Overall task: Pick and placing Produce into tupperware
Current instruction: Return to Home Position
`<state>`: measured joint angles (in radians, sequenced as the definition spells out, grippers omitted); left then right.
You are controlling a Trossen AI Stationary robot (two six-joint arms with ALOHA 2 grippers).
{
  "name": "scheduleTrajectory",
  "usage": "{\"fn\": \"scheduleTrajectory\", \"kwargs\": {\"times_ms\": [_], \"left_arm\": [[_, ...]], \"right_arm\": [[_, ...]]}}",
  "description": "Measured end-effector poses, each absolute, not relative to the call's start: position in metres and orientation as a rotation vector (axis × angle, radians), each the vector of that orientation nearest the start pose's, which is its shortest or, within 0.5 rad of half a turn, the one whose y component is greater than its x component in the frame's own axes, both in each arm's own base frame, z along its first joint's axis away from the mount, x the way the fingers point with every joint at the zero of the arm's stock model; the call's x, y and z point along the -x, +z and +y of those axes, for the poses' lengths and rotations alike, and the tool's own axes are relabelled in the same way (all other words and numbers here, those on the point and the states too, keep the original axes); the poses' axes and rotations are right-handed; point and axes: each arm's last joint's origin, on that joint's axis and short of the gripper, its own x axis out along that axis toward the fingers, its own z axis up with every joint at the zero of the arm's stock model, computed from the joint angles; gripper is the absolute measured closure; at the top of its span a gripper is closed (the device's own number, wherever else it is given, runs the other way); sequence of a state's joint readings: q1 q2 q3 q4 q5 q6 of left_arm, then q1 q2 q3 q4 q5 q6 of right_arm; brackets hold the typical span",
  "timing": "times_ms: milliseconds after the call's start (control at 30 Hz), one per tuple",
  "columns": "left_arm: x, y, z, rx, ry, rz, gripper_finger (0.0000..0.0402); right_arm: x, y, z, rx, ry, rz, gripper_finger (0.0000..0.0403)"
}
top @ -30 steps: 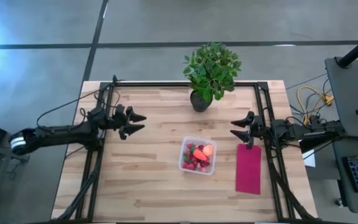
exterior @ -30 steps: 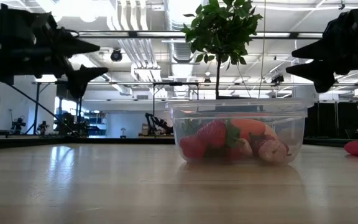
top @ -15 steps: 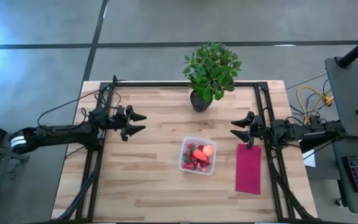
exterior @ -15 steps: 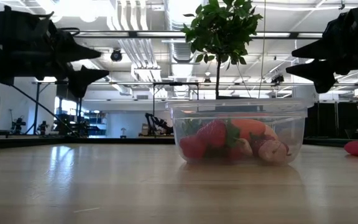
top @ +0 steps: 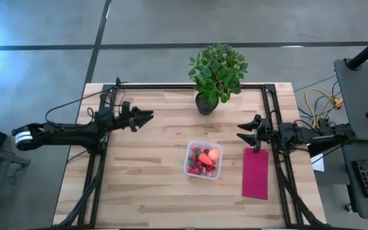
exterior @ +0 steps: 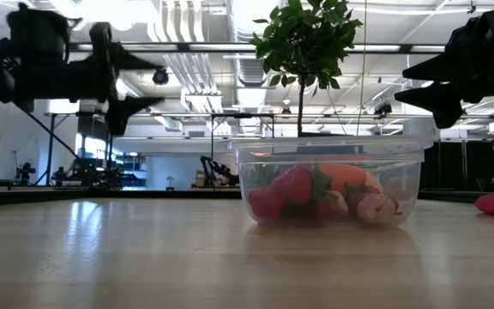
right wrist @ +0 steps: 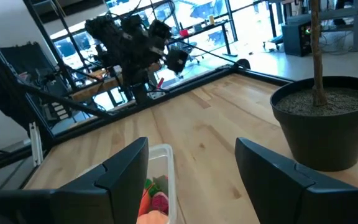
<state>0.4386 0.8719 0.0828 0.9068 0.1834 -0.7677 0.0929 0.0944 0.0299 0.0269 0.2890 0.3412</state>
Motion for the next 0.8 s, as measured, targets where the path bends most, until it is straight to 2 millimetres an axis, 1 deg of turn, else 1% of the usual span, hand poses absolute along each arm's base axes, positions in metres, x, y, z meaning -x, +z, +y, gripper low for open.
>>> {"fn": "scheduleTrajectory", "kwargs": {"times_ms": [33,133,167,233,367,400,600,800], "left_arm": [[-0.148,0.192,0.063,0.695,0.171,-0.266,0.0141],[-0.146,0.225,0.057,0.448,-0.054,-0.458,0.0141],[-0.143,0.229,0.054,0.39,-0.106,-0.475,0.0141],[-0.138,0.234,0.052,0.321,-0.131,-0.489,0.0141],[-0.133,0.231,0.049,0.391,-0.111,-0.391,0.0141],[-0.132,0.232,0.048,0.384,-0.097,-0.368,0.0141],[-0.121,0.263,0.044,0.155,-0.027,-0.344,0.0141],[-0.11,0.287,0.042,0.089,0.135,-0.2,0.0141]], "right_arm": [[-0.101,0.169,0.001,-0.333,-0.2,0.003,0.017],[-0.101,0.169,0.001,-0.333,-0.2,0.003,0.017],[-0.101,0.169,0.001,-0.333,-0.2,0.003,0.017],[-0.101,0.169,0.001,-0.333,-0.2,0.003,0.017],[-0.101,0.169,0.001,-0.333,-0.2,0.003,0.017],[-0.101,0.169,0.001,-0.333,-0.2,0.003,0.017],[-0.101,0.169,0.001,-0.333,-0.2,0.003,0.017],[-0.101,0.169,0.001,-0.333,-0.2,0.003,0.017]]}}
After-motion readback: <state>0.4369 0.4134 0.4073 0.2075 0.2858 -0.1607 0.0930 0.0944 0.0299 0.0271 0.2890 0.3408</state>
